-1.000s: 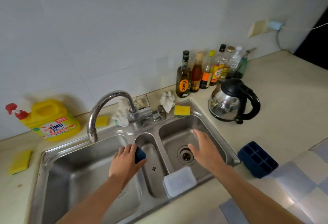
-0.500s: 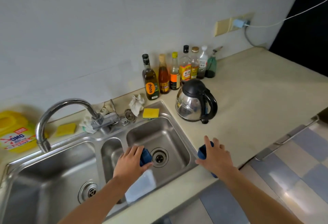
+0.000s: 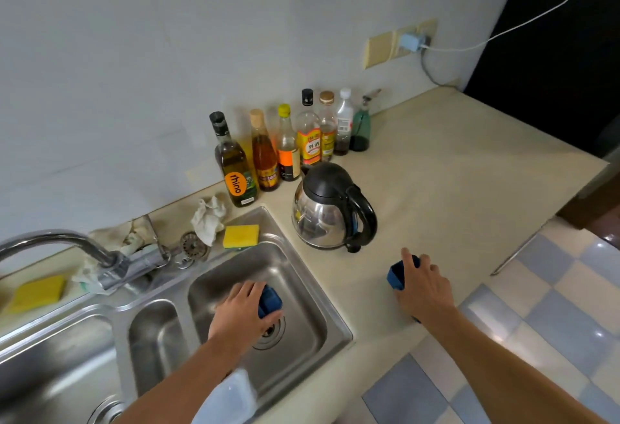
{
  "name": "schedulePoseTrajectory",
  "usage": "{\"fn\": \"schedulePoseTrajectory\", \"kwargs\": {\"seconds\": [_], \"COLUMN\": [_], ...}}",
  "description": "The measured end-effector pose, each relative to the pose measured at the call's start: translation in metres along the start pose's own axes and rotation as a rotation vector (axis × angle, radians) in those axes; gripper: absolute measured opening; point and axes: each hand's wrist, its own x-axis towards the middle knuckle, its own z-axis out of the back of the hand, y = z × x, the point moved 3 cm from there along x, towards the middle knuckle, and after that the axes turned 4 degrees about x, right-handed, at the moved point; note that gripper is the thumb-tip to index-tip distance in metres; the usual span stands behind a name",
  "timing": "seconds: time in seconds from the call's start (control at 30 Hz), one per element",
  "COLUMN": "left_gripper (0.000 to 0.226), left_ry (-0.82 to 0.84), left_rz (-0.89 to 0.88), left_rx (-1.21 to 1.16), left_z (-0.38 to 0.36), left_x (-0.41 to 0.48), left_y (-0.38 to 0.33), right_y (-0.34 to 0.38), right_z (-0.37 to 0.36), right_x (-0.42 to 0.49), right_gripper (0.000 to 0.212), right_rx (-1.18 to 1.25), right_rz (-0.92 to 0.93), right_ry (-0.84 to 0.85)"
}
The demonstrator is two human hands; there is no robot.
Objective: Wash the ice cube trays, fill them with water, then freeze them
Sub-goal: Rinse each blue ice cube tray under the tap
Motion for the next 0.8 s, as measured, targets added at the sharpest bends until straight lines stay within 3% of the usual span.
{"fn": "schedulePoseTrajectory", "kwargs": {"seconds": [0.17, 0.27, 0.37, 0.6, 0.7, 0.8], "left_gripper": [0.059, 0.051, 0.038, 0.039, 0.041, 0.037], "left_ry": [0.158, 0.3, 0.41, 0.468, 0.469, 0.486], "left_rz": [0.054, 0.131, 0.218, 0.5, 0.424, 0.267], "left_rx": [-0.055, -0.181, -0.362, -0.756, -0.719, -0.446], "left_z": [-0.022, -0.039, -0.052, -0.06, -0.075, -0.091], "left_x": [0.035, 0.045, 0.048, 0.05, 0.053, 0.064], "left_y": [0.0, 0.003, 0.008, 0.028, 0.031, 0.033], "right_y": [0.012, 0.048, 0.082, 0.129, 0.138, 0.135], "right_z": [0.003, -0.001, -0.018, -0.045, -0.061, -0.075], "right_x": [0.006, -0.008, -0.018, 0.001, 0.009, 0.015], "right_gripper": [0.086, 0.068, 0.05, 0.044, 0.047, 0.056], "right_rx": [-0.169, -0.19, -0.095, -0.013, -0.052, -0.056], "right_rz": [0.023, 0.195, 0.388, 0.617, 0.63, 0.613], "right_ry": [-0.049, -0.133, -0.066, -0.037, -0.033, -0.04]}}
